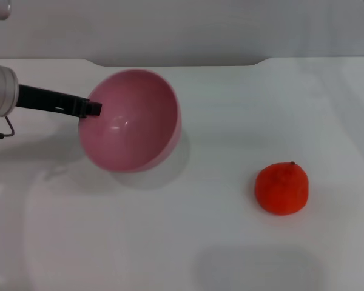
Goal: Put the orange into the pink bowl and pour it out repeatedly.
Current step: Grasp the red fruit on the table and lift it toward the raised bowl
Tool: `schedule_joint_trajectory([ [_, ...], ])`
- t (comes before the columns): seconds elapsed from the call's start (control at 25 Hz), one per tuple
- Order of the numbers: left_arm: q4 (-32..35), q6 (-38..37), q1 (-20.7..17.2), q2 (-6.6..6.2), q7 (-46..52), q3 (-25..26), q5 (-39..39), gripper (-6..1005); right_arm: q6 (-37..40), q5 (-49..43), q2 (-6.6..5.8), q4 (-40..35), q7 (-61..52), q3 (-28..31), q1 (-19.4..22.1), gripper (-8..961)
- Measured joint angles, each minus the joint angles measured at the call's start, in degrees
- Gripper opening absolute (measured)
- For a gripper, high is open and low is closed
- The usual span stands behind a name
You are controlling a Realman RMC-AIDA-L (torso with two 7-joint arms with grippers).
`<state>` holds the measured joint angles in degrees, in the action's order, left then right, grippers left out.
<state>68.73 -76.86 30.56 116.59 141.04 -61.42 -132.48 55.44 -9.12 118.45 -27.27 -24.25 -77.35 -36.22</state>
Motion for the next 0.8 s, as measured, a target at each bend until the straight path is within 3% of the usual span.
schedule_joint_trajectory([
  [0.08,0.0,-0.4,-0.1,-0.23,0.1,0.1,0.0,35,-4.7,-3.6,-0.41,-5.6,-5.7,-2.1,1.7,462],
  [0.2,0.0,-0.6,-0.2,-0.61,0.3,0.2,-0.1,35,-12.7,-17.6,-1.43,-14.7,-21.6,-2.6,3.4,460],
  [0.28,-0.2,-0.6,-0.1,-0.66,0.3,0.2,-0.1,34,-15.6,-34.0,-2.12,-20.4,-37.6,-1.8,3.7,460],
  [0.4,-0.6,-0.4,0.2,-0.72,0.0,0.0,-0.1,34,-13.9,-58.8,-3.13,-25.7,-62.5,1.9,2.8,461],
  [0.56,-0.7,0.1,0.3,-0.41,-0.4,-0.2,-0.1,34,0.5,-91.0,-5.71,-26.5,-93.6,8.9,-3.5,461],
  [0.68,-0.7,0.4,0.3,-0.2,-0.6,-0.2,-0.1,34,12.7,-106.2,-7.48,-26.0,-106.1,12.1,-9.0,462],
  [0.8,-0.7,0.8,0.3,0.21,-0.8,-0.4,-0.1,34,22.8,-114.4,-8.42,-26.5,-110.3,12.6,-12.8,462],
])
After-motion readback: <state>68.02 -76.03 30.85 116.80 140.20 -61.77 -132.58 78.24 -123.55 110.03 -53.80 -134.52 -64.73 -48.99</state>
